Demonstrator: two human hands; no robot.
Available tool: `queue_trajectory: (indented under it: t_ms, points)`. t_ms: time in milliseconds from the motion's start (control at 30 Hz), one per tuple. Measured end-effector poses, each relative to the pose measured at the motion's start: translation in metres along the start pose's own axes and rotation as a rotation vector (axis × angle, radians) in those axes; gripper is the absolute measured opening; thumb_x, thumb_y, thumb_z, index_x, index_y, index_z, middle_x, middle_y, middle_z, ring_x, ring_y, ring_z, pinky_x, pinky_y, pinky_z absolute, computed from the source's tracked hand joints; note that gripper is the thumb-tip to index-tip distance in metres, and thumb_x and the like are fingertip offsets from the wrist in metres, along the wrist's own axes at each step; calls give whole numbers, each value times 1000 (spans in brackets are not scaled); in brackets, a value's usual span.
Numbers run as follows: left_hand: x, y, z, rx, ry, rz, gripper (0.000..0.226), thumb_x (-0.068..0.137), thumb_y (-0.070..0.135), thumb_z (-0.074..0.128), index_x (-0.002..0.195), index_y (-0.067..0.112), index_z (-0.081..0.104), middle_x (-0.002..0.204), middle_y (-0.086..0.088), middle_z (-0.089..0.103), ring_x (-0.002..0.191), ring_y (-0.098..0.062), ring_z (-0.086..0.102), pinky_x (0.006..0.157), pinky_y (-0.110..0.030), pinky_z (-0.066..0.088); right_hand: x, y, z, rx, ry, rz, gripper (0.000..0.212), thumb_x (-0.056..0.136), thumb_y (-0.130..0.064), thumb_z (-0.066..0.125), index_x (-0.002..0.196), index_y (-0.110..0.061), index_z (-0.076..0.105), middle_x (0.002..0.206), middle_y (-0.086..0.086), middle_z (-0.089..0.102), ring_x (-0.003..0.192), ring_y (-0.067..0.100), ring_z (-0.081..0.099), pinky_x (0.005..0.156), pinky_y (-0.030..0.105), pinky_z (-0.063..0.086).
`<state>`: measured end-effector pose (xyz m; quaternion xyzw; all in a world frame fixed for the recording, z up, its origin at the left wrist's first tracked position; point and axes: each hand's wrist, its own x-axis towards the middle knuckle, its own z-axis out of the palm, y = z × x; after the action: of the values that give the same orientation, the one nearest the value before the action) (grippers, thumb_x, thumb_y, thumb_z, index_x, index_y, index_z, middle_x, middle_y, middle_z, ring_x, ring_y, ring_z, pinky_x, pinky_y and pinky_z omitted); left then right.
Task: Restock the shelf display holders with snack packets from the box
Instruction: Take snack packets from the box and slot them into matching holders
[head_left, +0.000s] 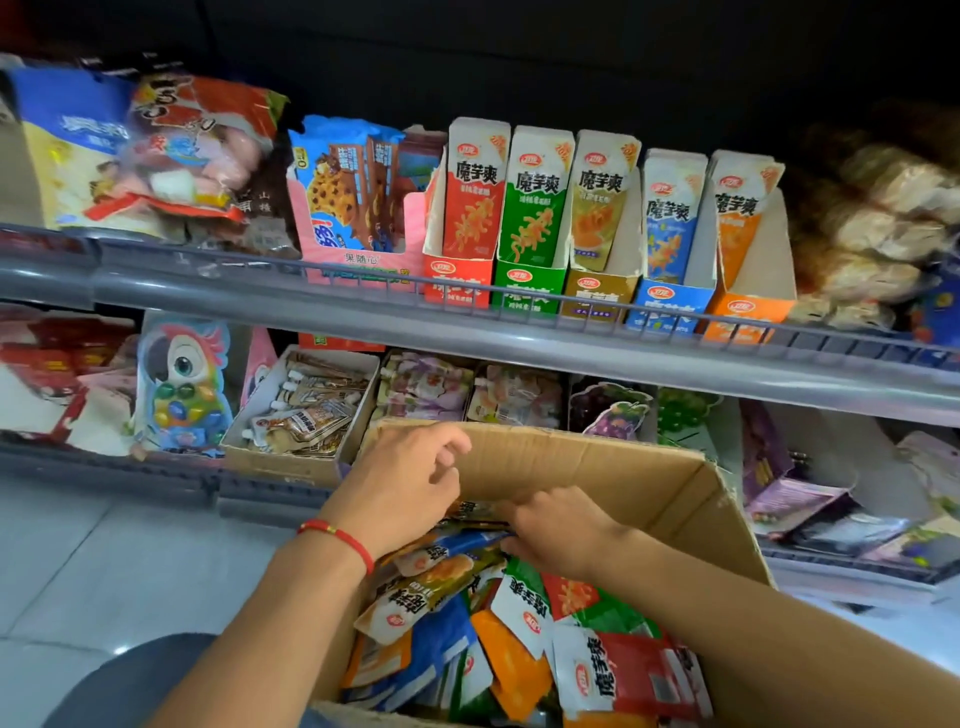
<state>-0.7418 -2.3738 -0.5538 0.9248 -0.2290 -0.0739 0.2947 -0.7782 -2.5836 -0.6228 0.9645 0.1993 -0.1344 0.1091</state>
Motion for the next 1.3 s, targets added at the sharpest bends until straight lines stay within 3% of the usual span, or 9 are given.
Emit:
queue_trajectory:
  t_ms: [300, 400, 633, 800, 900, 1033, 1100, 1167, 1300]
  points:
    - [3, -2, 0, -37, 42, 20, 27, 95, 23, 59, 119, 34, 65, 104, 14, 66, 95, -2, 62, 89, -32, 57, 29, -2, 22, 57, -31, 56, 30, 106, -38, 49, 128, -22, 62, 122, 4, 66, 113, 26, 64, 87, 39, 50]
    - [5, 0, 0, -40, 51, 19, 27, 95, 22, 59, 119, 33, 65, 105, 13, 67, 95, -3, 63, 89, -32, 57, 26, 0, 22, 82, 6, 69, 24, 102, -23, 56, 125, -27, 65, 118, 1, 69, 109, 25, 66, 88, 39, 54]
    - [4, 2, -2, -47, 130, -28, 25, 94, 19, 59, 115, 31, 68, 103, 11, 69, 93, -3, 63, 86, -28, 57, 0, 15, 9, -57, 130, 10, 27, 98, -9, 52, 124, -15, 56, 113, 7, 68, 103, 32, 66, 76, 40, 50]
    - [4, 9, -5, -146, 329, -114, 25, 94, 12, 62, 113, 26, 68, 105, 10, 69, 91, -3, 63, 74, -11, 47, -50, 43, -2, 420, 308, 281, 21, 102, -34, 52, 91, -20, 62, 82, 2, 69, 79, 26, 65, 69, 41, 50]
    - [-4, 23, 0, -373, 415, -196, 30, 94, 18, 65, 123, 28, 62, 117, 11, 65, 98, 0, 61, 76, -14, 45, -82, 48, -17, 914, 382, 368, 29, 102, -26, 61, 77, -13, 67, 67, 3, 66, 59, 13, 55, 58, 38, 50]
    - [-24, 47, 21, -935, 102, -340, 44, 88, 25, 76, 129, 27, 59, 115, 9, 74, 102, -9, 71, 95, -42, 57, -101, 28, -34, 1610, 389, 381, 27, 101, -17, 62, 81, -5, 74, 84, 20, 76, 69, 24, 60, 60, 33, 46]
    - [-28, 62, 33, -1166, -53, -374, 32, 93, 9, 68, 123, 13, 64, 108, -1, 78, 100, -17, 75, 86, -38, 61, -101, 17, -32, 1691, 381, 363, 28, 101, -18, 62, 81, -3, 74, 88, 22, 76, 72, 24, 60, 67, 35, 44]
    - [-25, 63, 43, -1047, -6, -315, 26, 98, -1, 59, 119, 11, 68, 104, -3, 79, 96, -18, 76, 73, -27, 60, -98, 10, -29, 1674, 379, 403, 25, 99, -15, 64, 80, -1, 73, 86, 22, 75, 72, 24, 58, 67, 39, 42]
    - [-19, 61, 44, -913, 46, -217, 31, 95, -6, 60, 115, 16, 71, 101, -2, 80, 95, -18, 76, 81, -33, 61, -96, 9, -39, 1734, 403, 412, 10, 96, -12, 69, 98, -7, 77, 95, 11, 79, 86, 23, 73, 75, 37, 57]
